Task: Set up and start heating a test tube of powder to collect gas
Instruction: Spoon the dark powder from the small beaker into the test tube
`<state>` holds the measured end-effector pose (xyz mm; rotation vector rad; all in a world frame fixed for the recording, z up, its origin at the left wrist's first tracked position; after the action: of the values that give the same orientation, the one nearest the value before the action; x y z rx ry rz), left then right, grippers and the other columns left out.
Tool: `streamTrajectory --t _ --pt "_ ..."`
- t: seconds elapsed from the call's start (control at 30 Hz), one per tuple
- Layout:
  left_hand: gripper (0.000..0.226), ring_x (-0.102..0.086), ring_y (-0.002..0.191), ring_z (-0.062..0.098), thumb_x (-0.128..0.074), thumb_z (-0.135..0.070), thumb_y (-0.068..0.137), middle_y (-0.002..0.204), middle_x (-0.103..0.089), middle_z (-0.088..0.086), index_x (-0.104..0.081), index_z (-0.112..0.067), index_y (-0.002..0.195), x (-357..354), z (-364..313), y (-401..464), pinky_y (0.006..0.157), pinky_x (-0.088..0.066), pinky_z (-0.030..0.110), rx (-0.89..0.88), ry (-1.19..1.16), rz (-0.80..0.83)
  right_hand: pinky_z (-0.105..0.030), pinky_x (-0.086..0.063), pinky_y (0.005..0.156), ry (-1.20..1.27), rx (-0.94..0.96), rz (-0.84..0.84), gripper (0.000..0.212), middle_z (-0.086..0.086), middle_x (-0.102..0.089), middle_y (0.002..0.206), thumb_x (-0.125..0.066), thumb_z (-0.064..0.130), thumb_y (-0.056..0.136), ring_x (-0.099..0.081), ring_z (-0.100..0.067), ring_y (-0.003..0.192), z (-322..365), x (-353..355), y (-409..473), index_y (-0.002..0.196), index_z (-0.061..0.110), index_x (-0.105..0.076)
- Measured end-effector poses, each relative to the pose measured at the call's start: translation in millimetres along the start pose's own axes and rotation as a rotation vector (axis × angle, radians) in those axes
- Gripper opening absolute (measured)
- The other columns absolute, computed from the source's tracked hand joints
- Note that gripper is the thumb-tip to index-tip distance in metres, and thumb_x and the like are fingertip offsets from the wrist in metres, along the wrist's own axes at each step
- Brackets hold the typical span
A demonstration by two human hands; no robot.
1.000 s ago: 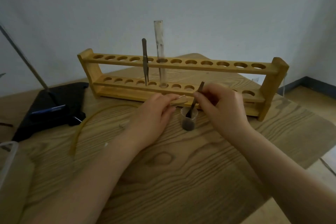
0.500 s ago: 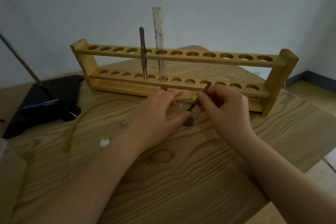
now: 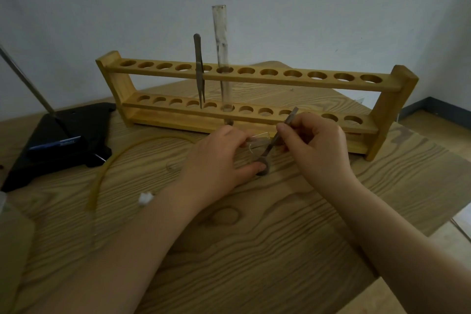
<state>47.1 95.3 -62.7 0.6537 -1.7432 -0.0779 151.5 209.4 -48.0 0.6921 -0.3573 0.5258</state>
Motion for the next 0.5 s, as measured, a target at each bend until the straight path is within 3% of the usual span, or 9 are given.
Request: streamTrajectory --t 0.13,0.5 --pt "0.052 -0.039 0.084 -0.002 -0.063 -0.056 0.076 0.099 -0.043 -0.020 -0.053 -0.034 0.121 -0.7 3.1 0.1 0.070 -0.035 0.018 0.018 -0.001 -0.002 -0.027 -0.055 0.062 -0.024 0.076 -0.014 0.009 0.002 -0.065 0.072 -0.061 0.026 0.088 -0.063 -0.011 0.068 8.2 0.8 -1.3 0.083 0.019 -0.065" --pt "0.050 -0.038 0.072 -0.004 -0.065 -0.054 0.075 0.096 -0.045 -0.017 -0.055 -0.034 0.120 -1.7 5.9 1.0 0.065 -0.035 0.021 0.034 -0.037 0.002 -0.011 -0.039 0.052 -0.108 0.187 0.055 0.015 0.004 -0.055 0.062 -0.060 0.017 0.090 -0.050 -0.005 0.056 27.5 -3.5 2.2 0.076 0.012 -0.062"
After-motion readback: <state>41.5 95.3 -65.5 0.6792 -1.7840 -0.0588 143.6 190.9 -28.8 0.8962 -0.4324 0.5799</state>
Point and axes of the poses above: each hand's wrist, its own y-axis towards the middle knuckle, its own x-axis out of the back of the hand, z = x × y, the point moved 9 cm from there along y, towards the middle knuckle
